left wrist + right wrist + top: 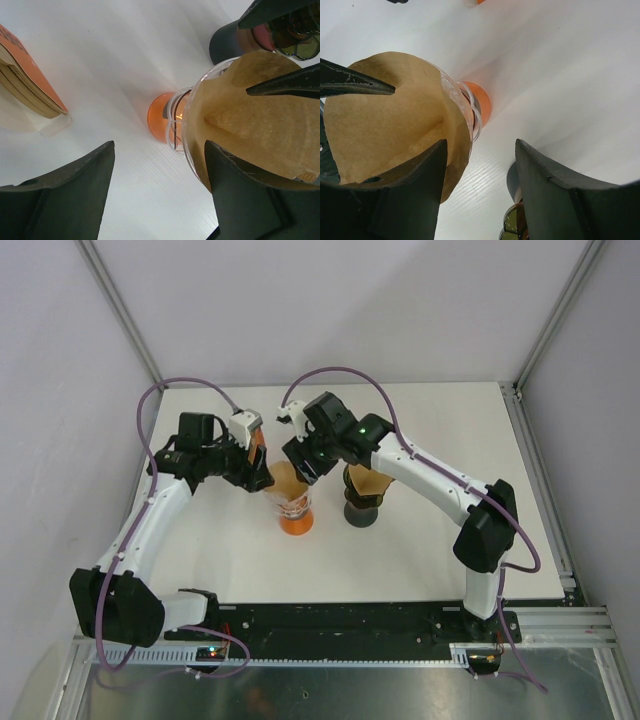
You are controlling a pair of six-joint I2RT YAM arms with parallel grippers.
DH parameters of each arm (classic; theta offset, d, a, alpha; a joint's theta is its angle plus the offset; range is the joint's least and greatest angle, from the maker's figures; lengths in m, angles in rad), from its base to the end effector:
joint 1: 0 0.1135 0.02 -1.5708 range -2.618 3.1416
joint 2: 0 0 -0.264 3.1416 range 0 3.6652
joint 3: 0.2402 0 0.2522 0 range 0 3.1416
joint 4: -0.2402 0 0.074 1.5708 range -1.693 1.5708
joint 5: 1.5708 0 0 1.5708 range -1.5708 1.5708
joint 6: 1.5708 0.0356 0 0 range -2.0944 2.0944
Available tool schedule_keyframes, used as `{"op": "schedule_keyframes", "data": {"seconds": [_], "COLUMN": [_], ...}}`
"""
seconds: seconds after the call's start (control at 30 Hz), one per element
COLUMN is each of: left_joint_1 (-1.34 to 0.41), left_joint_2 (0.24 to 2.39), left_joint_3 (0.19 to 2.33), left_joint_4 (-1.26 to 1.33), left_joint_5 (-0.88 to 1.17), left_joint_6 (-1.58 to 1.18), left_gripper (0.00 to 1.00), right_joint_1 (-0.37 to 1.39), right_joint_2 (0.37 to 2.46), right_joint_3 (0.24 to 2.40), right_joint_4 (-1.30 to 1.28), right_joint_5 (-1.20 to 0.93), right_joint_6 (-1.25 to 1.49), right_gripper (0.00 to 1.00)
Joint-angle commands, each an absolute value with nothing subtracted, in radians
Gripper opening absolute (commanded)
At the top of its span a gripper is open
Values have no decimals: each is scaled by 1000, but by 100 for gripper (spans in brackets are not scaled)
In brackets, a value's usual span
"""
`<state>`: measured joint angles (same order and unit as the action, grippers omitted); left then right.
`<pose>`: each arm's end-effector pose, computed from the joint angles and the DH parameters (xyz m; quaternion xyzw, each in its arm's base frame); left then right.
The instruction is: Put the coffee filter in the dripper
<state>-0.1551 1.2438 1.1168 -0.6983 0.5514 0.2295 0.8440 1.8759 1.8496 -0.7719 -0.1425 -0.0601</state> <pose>0.2506 -0.0581 0.3153 0.2686 0.8607 -0.2403 0.3596 0.2766 0.3187 0.3406 -0.4277 0.8194 0.2045 0.3221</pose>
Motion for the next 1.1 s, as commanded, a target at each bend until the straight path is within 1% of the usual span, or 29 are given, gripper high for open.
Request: {"op": "schedule_keyframes", "data": {"seconds": [0.0, 0.3, 0.57, 0.7, 0.83, 0.93, 1.07], "left_joint_1": [-160, -160, -158, -146, -87, -3, 101], "left_joint_2": [1219, 1218, 1212, 1213, 1223, 1233, 1238], "left_joint_3": [1168, 1208, 1236, 1287, 1344, 1368, 1355], "left_joint_4": [-689, -688, -689, -688, -678, -658, -602], "left_joint_5": [584, 612, 591, 559, 535, 536, 510], "left_joint_6": [249, 235, 234, 229, 211, 195, 180], "left_gripper": [78, 80, 81, 82, 83, 83, 83], "right_joint_1": [839, 853, 857, 856, 832, 786, 695], "right_joint_2": [1853, 1861, 1858, 1847, 1809, 1766, 1660], "right_joint_3": [1870, 1929, 1996, 2044, 2065, 2050, 1949], "right_joint_4": [-760, -778, -799, -805, -785, -759, -694], "right_joint_5": [-155, -147, -121, -108, -87, -66, -58], "right_joint_6": [-70, -84, -97, -111, -114, -96, -58], "right_gripper": [62, 62, 64, 66, 68, 69, 71]}}
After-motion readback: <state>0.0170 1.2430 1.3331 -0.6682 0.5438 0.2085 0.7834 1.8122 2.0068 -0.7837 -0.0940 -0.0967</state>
